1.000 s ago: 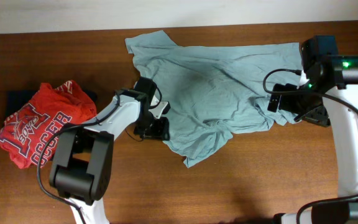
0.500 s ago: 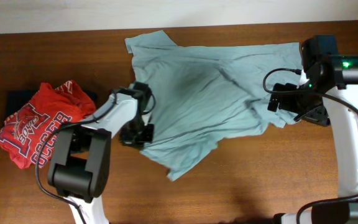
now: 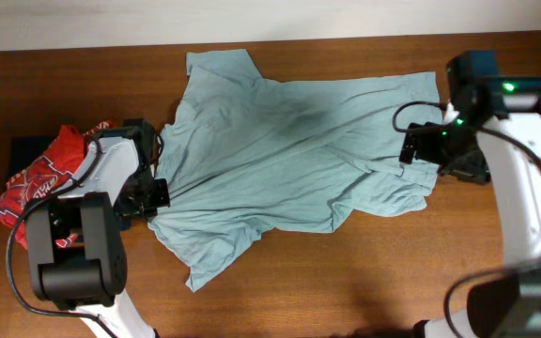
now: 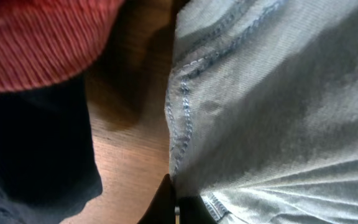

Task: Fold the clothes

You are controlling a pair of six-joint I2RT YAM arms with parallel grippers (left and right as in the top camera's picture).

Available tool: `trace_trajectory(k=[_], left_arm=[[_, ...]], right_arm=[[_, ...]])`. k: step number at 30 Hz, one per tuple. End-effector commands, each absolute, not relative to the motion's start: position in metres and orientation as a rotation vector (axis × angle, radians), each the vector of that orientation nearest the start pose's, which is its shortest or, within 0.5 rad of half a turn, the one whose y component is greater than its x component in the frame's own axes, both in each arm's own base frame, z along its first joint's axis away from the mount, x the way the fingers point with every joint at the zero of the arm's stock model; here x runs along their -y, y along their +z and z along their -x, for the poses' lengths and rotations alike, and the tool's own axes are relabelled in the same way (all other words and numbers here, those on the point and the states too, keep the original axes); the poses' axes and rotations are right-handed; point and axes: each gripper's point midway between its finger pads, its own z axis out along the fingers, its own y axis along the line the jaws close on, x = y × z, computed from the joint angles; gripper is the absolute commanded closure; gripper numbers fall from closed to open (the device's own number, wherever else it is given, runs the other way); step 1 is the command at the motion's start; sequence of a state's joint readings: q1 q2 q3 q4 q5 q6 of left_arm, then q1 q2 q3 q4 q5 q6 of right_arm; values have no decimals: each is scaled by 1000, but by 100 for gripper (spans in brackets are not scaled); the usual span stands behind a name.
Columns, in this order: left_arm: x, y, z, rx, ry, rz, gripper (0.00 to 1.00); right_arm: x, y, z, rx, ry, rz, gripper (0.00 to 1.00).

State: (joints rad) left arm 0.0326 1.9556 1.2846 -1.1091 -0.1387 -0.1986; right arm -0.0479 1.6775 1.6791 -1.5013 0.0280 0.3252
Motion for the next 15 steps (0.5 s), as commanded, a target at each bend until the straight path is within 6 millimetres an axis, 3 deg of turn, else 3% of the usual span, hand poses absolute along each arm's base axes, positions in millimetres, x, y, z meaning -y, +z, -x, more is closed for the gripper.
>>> trace_trajectory(k=[1,7,10,15], left_arm=[[-52,23,-301,-3266,334,373,100],[-63,30,-312,-3227,317,431,99],[-62,32,-316,-3215,313,427,100],[-62,33,-317,-3211,312,426,100]], right_arm=[[13,150,-302,-3160,-4,-599,0],[11,97,-289,-3242,20,-645,1],[20,71,-280,-3234,41,-754,5],[26,38,-286,-3130,284,-898,31]])
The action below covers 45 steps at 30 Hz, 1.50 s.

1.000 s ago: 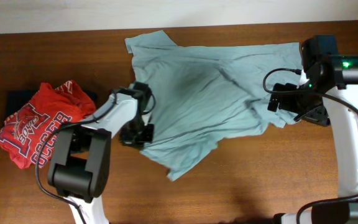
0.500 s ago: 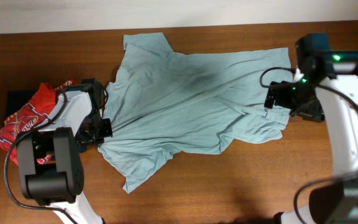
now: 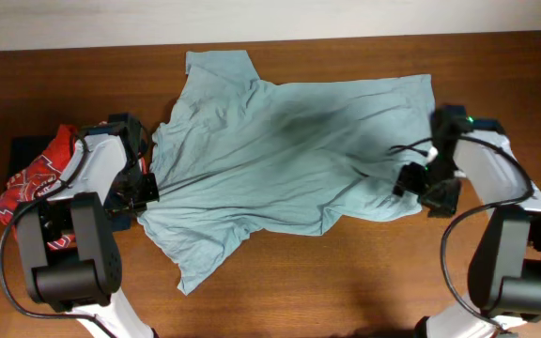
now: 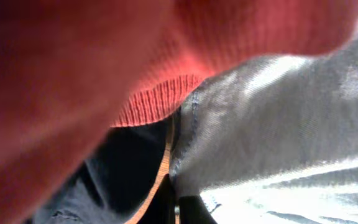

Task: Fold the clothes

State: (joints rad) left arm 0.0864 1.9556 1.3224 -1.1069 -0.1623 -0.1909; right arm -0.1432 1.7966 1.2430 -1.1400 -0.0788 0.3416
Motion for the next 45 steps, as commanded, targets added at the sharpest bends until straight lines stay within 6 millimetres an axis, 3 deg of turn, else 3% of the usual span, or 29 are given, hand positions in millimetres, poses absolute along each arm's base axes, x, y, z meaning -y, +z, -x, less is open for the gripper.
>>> trace_trajectory(k=[1,7,12,17,18,23,25,28,32,34,36,39,43,45], left_arm=[[-62,33,-317,-3211,311,426,100],[-61,33,-317,-3213,301,427,100],[-61,33,-317,-3213,302,427,100],[-61,33,-317,-3214,301,420,100],[-61,33,-317,-3214,302,420,100],[-61,33,-317,-3217,300,403,99],[-61,33,-317,-3216,300,403,100],[-61,33,-318,-3214,300,403,99],[-61,33,-318,-3214,300,403,100],[-61,33,-318,-3214,300,403,100],[-61,33,-318,-3214,300,403,100],[-61,33,-318,-3215,299,399,100],[-61,33,-318,-3215,299,399,100],[-61,33,-318,-3215,299,399,99]], right_arm=[[25,33,-288,-3105,333,-914,34],[22,14,-285,-3072,363,-943,39],[25,-3,-275,-3053,309,-1044,66],[53,-7,-251,-3101,-3,-1073,95],[57,-6,-247,-3110,-50,-1075,96],[82,4,-216,-3161,-309,-1165,96],[83,4,-213,-3157,-288,-1209,96],[58,2,-240,-3169,66,-1001,96],[34,5,-268,-3081,361,-924,56],[28,7,-280,-3033,445,-902,44],[22,10,-292,-2986,531,-868,38],[21,11,-300,-2947,555,-883,32],[29,7,-302,-2931,486,-943,32],[34,6,-302,-2924,438,-986,39]])
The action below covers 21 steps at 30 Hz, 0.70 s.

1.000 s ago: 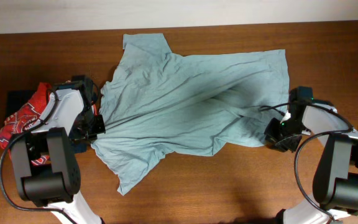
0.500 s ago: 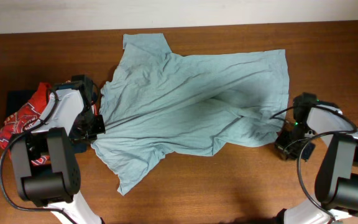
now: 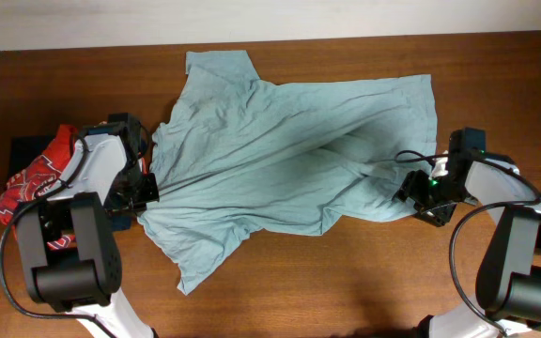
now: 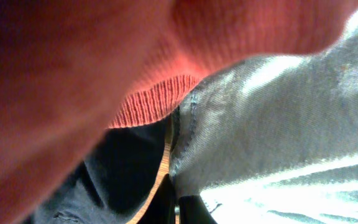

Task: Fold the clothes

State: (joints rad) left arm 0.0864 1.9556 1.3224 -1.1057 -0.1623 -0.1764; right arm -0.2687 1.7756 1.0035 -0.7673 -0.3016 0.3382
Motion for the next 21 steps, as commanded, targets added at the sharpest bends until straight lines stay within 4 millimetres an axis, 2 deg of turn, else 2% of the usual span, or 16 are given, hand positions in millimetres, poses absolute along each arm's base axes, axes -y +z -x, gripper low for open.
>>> trace_trajectory(k=[1,6,8,12,13,15,16,21], left_arm=[[-61,33,-318,-3215,299,399,100],[-61,33,-318,-3215,299,399,100],[-61,33,-318,-3215,300,399,100],[-61,33,-318,-3215,300,397,100],[-61,33,-318,-3216,299,391,100],[-61,33,-318,-3217,299,385,99],[-61,33,-318,-3218,299,385,100],[-61,35,-320,-3213,298,379,100]], right_arm=[[36,5,-301,-2921,422,-1005,48],[41,1,-295,-2931,360,-1030,85],[46,-1,-291,-2944,310,-1038,96],[61,-2,-271,-3007,125,-1066,96],[74,1,-254,-3058,-46,-1079,96],[88,8,-236,-3104,-229,-1092,96],[92,13,-227,-3107,-306,-1160,96],[111,28,-199,-3070,-612,-1314,96]])
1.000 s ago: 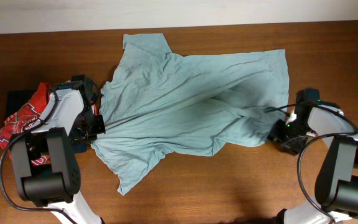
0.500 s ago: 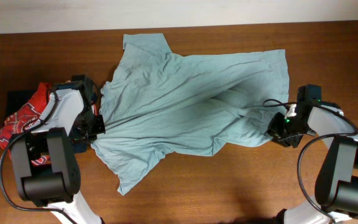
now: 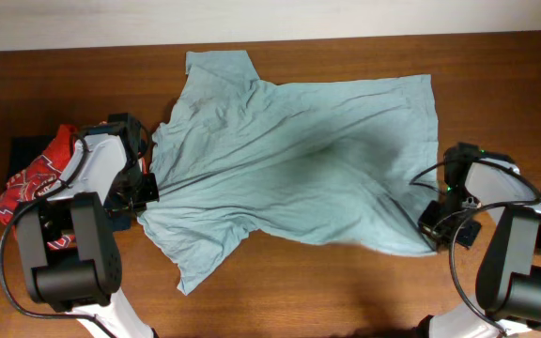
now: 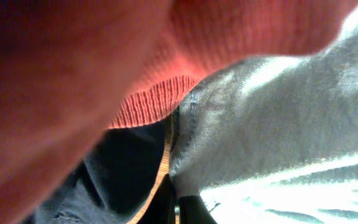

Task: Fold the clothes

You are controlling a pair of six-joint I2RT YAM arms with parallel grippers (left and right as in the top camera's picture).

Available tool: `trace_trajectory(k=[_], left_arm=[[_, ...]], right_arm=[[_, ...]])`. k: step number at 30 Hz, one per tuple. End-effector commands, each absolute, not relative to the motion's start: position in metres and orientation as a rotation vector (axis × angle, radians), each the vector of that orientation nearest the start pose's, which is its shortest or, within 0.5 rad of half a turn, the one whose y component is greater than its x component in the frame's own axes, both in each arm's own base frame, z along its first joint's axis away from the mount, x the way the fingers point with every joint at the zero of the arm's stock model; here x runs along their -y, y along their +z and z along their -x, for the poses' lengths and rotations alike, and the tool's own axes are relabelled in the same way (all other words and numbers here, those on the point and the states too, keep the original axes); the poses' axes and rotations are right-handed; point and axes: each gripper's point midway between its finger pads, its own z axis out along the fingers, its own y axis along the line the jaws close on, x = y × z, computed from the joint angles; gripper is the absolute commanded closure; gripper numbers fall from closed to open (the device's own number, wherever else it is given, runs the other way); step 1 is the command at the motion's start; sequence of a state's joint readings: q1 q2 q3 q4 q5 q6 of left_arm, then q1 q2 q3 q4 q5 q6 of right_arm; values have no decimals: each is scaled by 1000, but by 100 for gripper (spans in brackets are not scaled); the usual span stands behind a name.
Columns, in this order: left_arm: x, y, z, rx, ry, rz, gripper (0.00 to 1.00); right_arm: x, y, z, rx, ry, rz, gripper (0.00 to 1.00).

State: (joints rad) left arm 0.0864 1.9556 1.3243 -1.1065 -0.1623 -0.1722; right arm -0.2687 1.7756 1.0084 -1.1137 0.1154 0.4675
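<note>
A light blue-green T-shirt (image 3: 289, 169) lies spread across the wooden table, collar side to the left and hem to the right. My left gripper (image 3: 146, 191) is shut on the shirt's left edge. In the left wrist view its black fingertips (image 4: 176, 208) pinch the stitched edge of the shirt (image 4: 278, 124). My right gripper (image 3: 440, 228) sits at the shirt's front right hem corner, shut on the cloth, which is drawn out flat towards it.
A red garment (image 3: 36, 174) and a dark blue one (image 3: 26, 148) lie heaped at the far left, right beside my left arm. The red garment (image 4: 73, 62) fills much of the left wrist view. Bare table (image 3: 346, 291) shows along the front.
My right gripper has moved towards the front right with the hem corner. The folded-under bulge at the shirt's right side is now pulled out flat. The left gripper has not moved.
At first the shirt lay further right, with my left gripper on its left edge and my right gripper at the right hem. Then the shirt sat further left, with the right gripper lower down. Now the right hem corner is drawn out to the front right.
</note>
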Motion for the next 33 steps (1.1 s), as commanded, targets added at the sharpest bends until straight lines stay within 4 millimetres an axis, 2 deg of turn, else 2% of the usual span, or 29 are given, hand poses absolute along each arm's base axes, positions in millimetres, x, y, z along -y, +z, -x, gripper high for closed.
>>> trace_trajectory(k=[1,3,7,9,12,17,18,21,25,29,30,33], left_arm=[[-61,35,-321,-3212,297,373,100],[-61,37,-322,-3211,297,364,100],[-62,40,-324,-3207,296,363,100],[-62,43,-327,-3198,295,363,100],[-62,48,-332,-3184,293,358,99],[-63,59,-339,-3167,290,359,73],[-63,63,-341,-3166,289,359,64],[-63,72,-343,-3165,289,358,59],[-59,87,-355,-3131,242,346,59],[-36,101,-380,-3068,92,219,59],[-21,108,-396,-3016,30,111,59],[14,114,-426,-2890,-103,-115,59]], right_arm=[[116,30,-196,-3042,-676,-1343,96],[127,35,-193,-2965,-795,-1396,96],[146,41,-188,-2821,-915,-1520,96],[158,40,-185,-2762,-907,-1608,96],[161,35,-183,-2737,-794,-1723,96],[160,30,-182,-2788,-664,-1748,94],[159,30,-182,-2789,-655,-1749,91],[158,31,-190,-2807,-597,-1721,78],[150,35,-213,-2883,-391,-1595,46],[146,50,-247,-2890,-189,-1457,41],[140,64,-278,-2876,-15,-1297,40],[116,92,-332,-2815,332,-948,41]])
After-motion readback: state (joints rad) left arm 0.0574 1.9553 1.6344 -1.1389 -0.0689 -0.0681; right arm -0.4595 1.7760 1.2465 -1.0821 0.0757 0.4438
